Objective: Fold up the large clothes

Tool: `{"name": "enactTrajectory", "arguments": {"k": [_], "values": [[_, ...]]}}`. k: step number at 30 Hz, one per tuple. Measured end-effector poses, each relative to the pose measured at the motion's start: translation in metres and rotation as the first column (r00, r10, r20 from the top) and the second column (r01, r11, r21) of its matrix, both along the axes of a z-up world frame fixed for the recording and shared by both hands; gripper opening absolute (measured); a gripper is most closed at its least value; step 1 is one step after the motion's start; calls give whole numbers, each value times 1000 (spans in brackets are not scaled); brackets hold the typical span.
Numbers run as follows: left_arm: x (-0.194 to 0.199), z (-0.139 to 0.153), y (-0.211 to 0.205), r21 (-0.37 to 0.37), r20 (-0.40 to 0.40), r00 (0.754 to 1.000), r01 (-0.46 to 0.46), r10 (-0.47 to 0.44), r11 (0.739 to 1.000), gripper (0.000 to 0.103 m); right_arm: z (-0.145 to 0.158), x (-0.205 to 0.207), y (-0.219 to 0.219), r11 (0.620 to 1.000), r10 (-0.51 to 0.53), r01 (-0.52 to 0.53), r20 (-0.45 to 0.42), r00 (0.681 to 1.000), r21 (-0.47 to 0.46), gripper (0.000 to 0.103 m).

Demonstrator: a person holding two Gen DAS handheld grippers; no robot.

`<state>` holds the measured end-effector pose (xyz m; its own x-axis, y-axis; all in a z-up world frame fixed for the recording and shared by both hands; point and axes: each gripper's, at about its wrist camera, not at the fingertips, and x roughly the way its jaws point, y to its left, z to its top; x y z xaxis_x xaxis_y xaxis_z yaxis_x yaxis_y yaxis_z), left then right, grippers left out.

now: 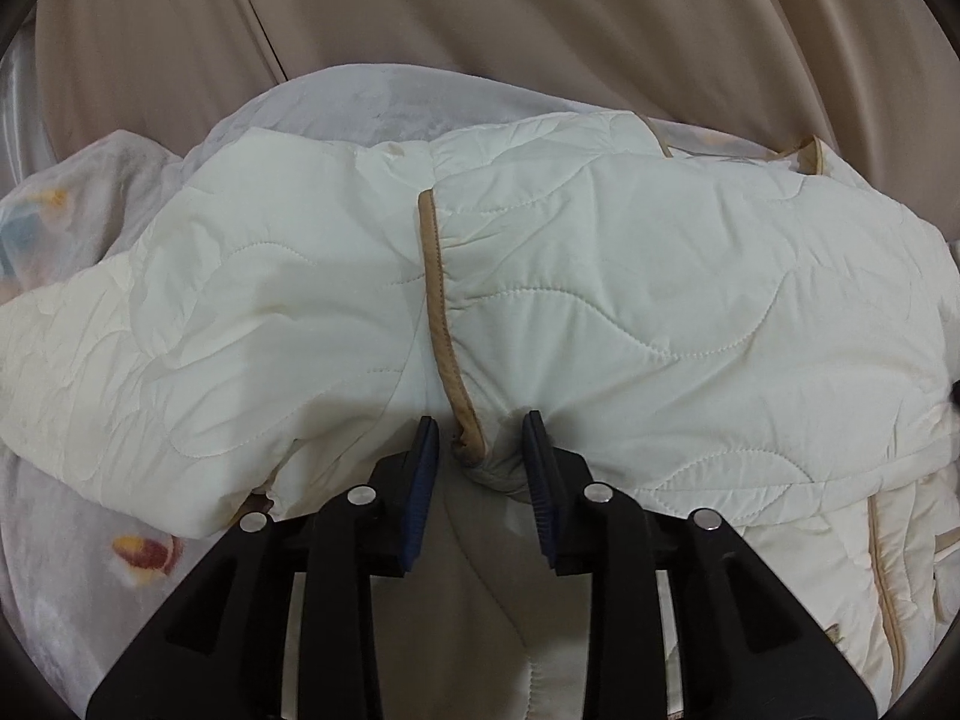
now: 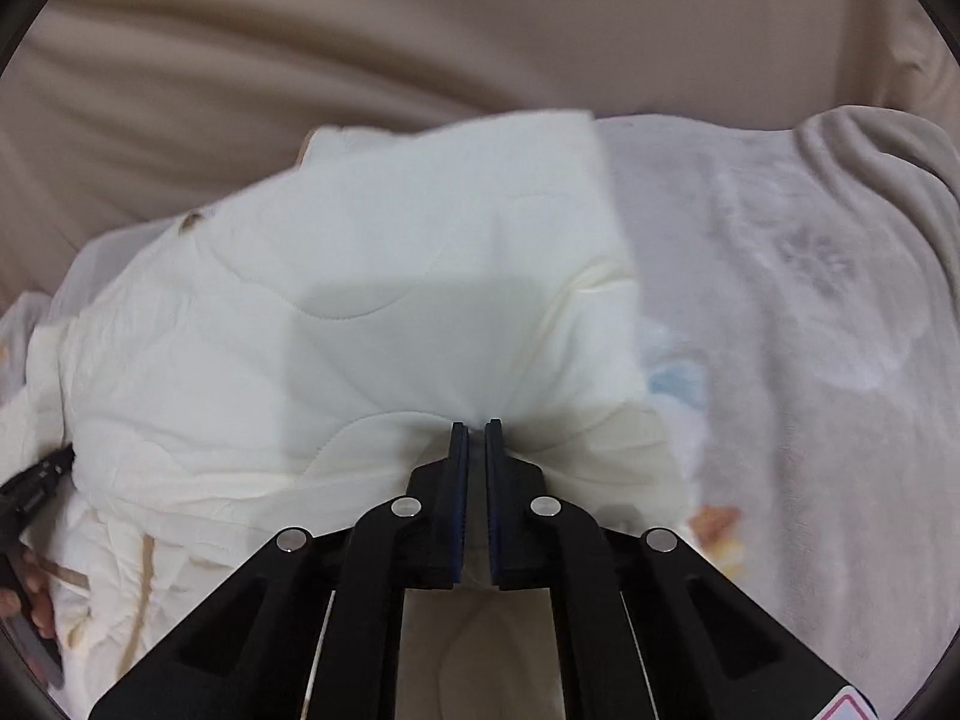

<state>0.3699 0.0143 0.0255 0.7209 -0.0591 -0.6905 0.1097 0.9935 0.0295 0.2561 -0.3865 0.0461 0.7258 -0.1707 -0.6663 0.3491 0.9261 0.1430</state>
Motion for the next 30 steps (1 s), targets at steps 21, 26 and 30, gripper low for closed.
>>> {"name": "enactTrajectory", "arguments": {"k": [21,26,30], "values": [[-161,0,128,-213,-215,974,25,-72,977,97,-27,-221,10,994,77,-70,-90,993,79,66],[-194,-14,129,-225,-228,967,65,-117,972,85,-54,-248,15,979,86,-67,-95,992,191,54],[-206,2,117,-230,-219,967,78,-130,970,18,-36,-259,27,981,60,-49,-53,997,188,8]]}}
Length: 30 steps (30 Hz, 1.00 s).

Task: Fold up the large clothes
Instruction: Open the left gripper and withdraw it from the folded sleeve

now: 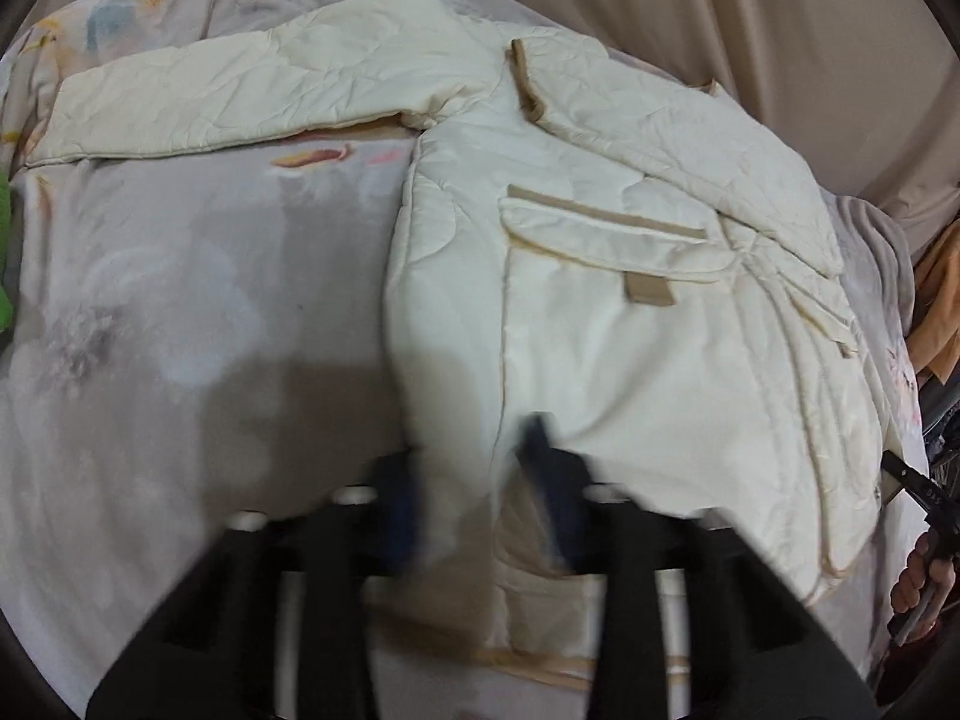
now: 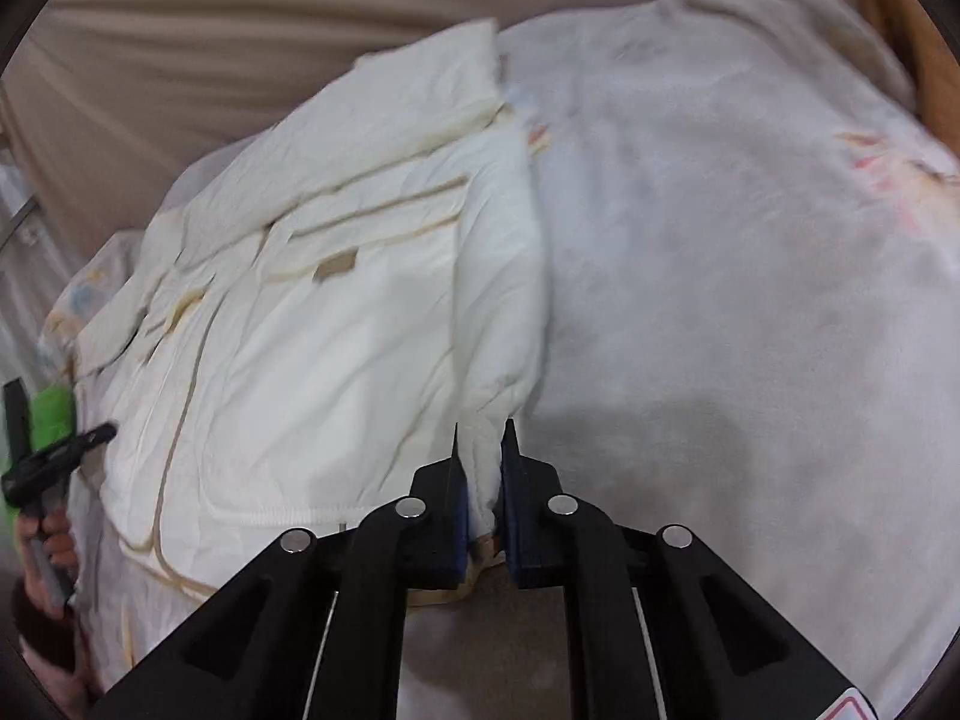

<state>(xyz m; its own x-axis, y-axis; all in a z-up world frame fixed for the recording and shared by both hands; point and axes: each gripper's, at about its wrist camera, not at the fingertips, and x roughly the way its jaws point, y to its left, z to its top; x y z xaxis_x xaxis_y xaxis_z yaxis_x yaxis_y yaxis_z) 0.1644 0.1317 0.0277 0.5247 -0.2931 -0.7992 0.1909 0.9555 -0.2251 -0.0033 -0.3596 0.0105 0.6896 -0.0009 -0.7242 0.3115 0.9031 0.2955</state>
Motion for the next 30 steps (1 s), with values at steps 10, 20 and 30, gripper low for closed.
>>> {"name": "enactTrajectory", "arguments": {"k": [10,20,30], "values": [[-99,1,32,54,-29,996,82,-80,995,11,-5,-121,22,1000,-4,4,-13,1000,-27,7],[-136,84,31,-15,197,977,83,-78,996,33,60,-131,59,990,16,6,150,989,-143,21],[-32,26,-49,118,102,993,46,-58,992,35,56,68,229,906,400,-385,58,915,-177,7]]}}
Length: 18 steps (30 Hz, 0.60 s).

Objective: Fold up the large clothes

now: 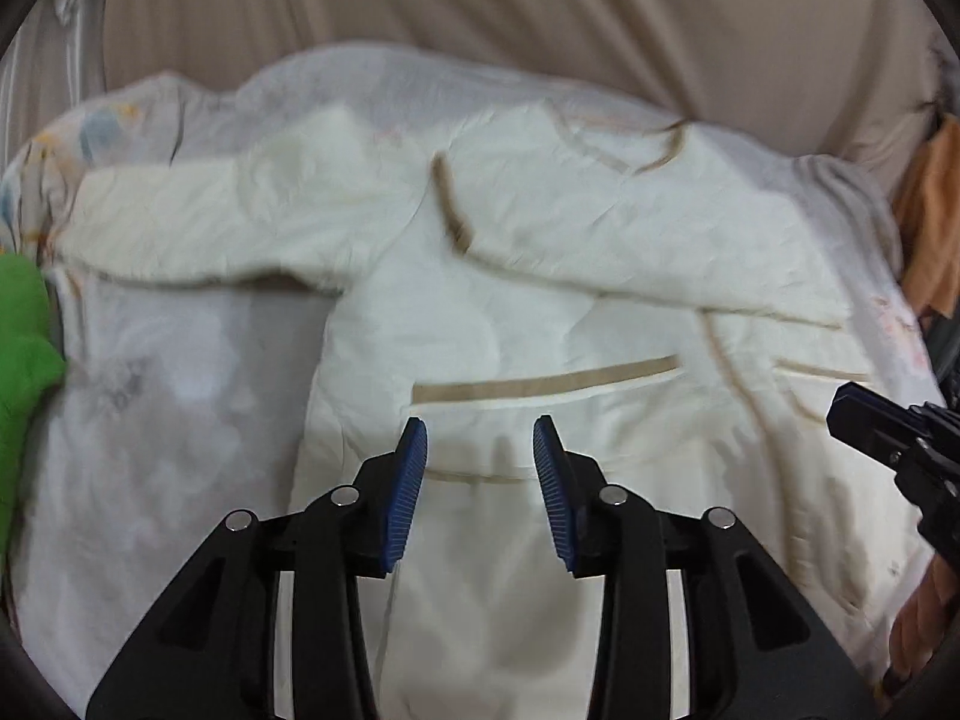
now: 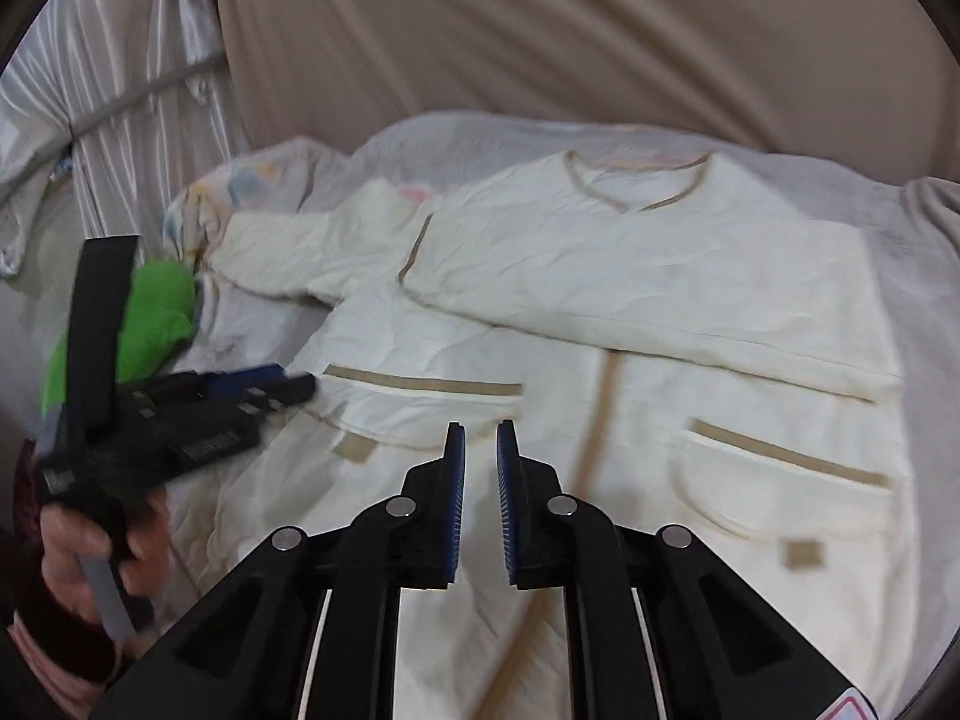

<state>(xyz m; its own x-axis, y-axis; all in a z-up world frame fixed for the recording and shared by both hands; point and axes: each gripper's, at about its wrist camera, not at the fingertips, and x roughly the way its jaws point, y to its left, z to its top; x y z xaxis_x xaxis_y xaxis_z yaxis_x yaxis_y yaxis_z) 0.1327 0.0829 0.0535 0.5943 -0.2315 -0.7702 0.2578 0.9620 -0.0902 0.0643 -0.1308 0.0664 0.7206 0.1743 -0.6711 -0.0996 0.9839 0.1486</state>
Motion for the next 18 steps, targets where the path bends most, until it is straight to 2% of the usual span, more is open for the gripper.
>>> {"name": "enactTrajectory", "arguments": {"k": [3,5,6,7,9,12,14,16,18], "values": [[10,-32,8,-8,-39,999,-21,21,1000,35,-30,36,23,999,12,-15,-76,997,-38,7],[6,-37,13,-25,-6,1000,-1,1,1000,36,-67,49,25,998,11,-22,-196,981,-54,6],[3,-38,13,-18,0,1000,11,-11,1000,36,-76,43,23,998,18,-28,-185,982,-51,6],[1,-39,14,-15,7,1000,24,-24,1000,36,-77,32,26,996,29,-42,-151,988,-82,6],[0,-38,18,-28,6,999,45,-45,999,36,-75,15,32,991,40,-57,-143,989,-118,6],[4,-26,35,-143,-30,999,35,-40,989,37,-68,-2,30,995,34,-46,-133,990,-92,6],[10,-11,54,-214,-15,1000,2,-6,977,47,-64,-11,22,998,28,-36,-125,992,-55,6],[20,9,85,-239,43,994,-86,99,967,79,-64,-16,17,999,11,-16,-104,995,-47,6],[37,23,119,-214,95,970,-201,225,956,89,-64,-21,15,997,-10,4,-79,997,-73,6]]}}
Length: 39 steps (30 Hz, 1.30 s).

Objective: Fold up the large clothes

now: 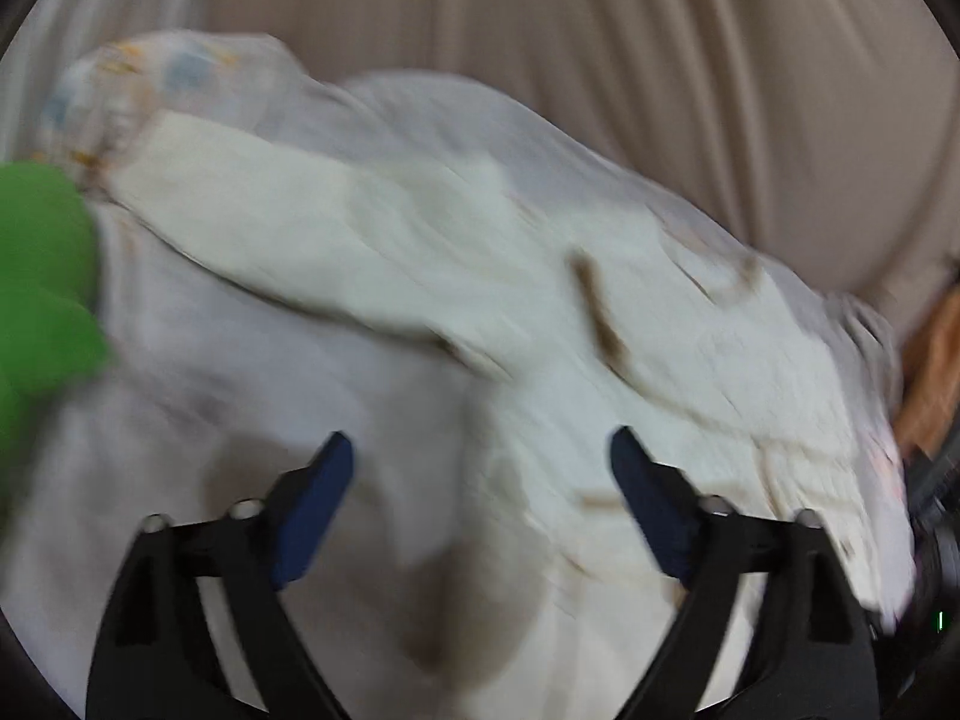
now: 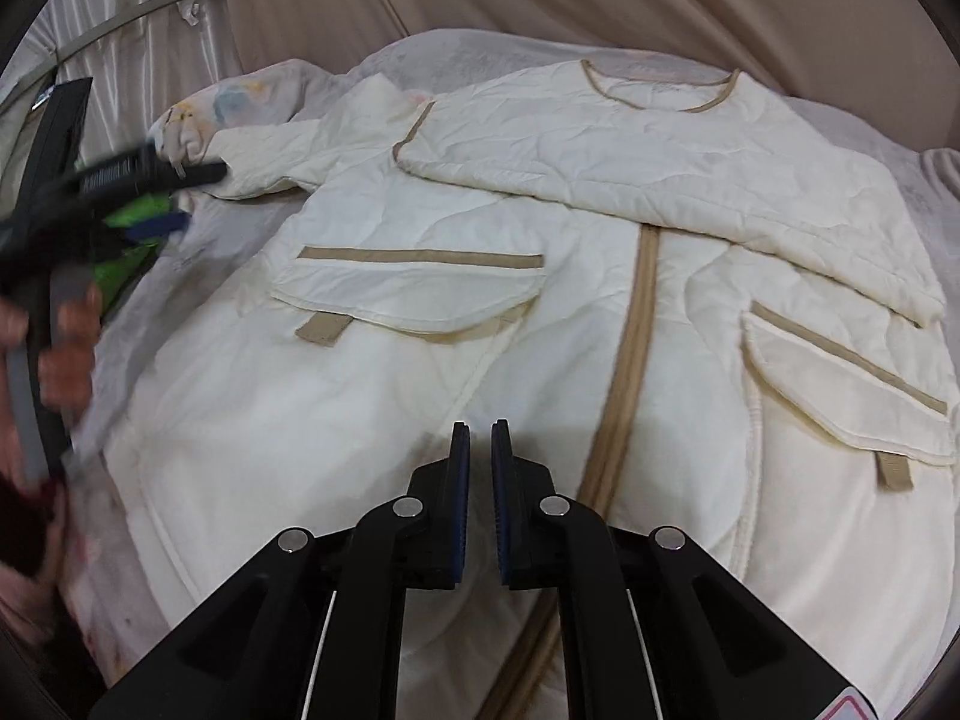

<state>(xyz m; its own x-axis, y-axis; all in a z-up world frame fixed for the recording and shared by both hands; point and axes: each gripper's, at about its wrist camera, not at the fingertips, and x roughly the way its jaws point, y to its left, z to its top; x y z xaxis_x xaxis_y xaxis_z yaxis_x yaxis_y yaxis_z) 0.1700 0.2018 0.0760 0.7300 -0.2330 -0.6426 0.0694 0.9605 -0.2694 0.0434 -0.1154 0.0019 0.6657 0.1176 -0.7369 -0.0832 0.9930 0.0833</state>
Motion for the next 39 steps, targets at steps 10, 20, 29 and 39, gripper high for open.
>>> {"name": "enactTrajectory", "arguments": {"k": [10,20,29,39], "values": [[148,-36,129,-35,-134,943,-311,304,950,84,-6,-5,0,1000,-29,29,71,997,-3,10],[152,36,64,-47,28,977,-209,210,977,2,-6,-9,-5,998,-52,48,102,993,46,15],[69,126,-179,58,215,923,316,-321,947,3,2,-20,2,998,-56,52,142,988,37,27],[31,-24,-327,178,-128,834,552,-537,814,55,9,-63,-27,993,-101,90,159,982,77,36]]}}
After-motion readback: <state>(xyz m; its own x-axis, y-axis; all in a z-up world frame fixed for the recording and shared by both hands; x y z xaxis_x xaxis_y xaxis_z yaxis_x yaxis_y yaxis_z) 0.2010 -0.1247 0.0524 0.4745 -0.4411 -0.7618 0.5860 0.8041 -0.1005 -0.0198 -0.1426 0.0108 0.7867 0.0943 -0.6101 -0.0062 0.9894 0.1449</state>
